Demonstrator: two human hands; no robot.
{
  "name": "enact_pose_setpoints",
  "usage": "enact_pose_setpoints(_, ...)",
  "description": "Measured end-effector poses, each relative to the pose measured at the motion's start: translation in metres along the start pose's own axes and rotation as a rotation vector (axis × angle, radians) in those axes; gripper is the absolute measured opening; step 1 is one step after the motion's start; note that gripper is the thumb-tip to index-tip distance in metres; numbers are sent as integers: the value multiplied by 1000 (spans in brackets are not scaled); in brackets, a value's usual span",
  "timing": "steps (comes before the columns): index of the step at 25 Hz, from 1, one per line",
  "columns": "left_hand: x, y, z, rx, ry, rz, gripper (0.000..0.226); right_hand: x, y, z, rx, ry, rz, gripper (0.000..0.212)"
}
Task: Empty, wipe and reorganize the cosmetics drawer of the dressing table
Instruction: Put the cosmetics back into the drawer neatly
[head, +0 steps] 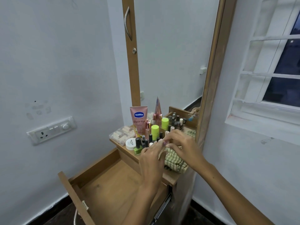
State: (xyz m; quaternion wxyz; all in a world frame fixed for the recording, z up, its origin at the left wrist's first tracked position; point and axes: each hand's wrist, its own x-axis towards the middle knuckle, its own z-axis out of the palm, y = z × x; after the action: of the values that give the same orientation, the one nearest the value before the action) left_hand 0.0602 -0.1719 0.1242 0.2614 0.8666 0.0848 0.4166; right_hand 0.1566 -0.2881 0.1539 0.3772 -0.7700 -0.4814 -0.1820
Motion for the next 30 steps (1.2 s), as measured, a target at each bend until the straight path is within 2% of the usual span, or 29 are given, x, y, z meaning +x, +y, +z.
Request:
enact_pose_setpoints(3, -2, -3, -3, -32, 40, -58, 14, -5, -1, -4, 112, -97, 33, 19)
enact_pose_setpoints(6, -8, -6, -9, -63, 42, -92, 15, 3, 15, -2, 170, -176, 204, 36)
enact_pose_setpoints(10, -8, -9, -15, -122, 38, -147, 15, 15, 36, 28, -365, -159, 257, 50)
enact_pose_setpoints(13, -7, -11, -20, -170, 30, -171, 17, 21, 44, 54, -483, -172, 280, 50)
enact_pose_setpoints(16, -11, -10, -32, -197, 21, -136, 17, 25, 46, 64, -514, -103, 281, 28)
enact_pose_setpoints(18, -16, -13, -42, -205, 25, -115, 20, 24, 47, 64, -484, -46, 294, 14)
enact_pose_setpoints(21, -25, -26, -57, -210, 8, -138, 23, 13, 42, 57, -345, 57, 316, 7)
enact_pose_setpoints(25, -41, -55, -66, -184, -20, -214, 22, -12, 6, 45, -78, 229, 273, 17)
enact_pose_setpoints(27, -51, -75, -65, -180, -28, -278, 21, -23, -13, 46, -6, 230, 244, 17)
enact_pose_setpoints(30, -67, -98, -60, -158, -45, -363, 16, -32, -36, 56, 97, 114, 234, 19)
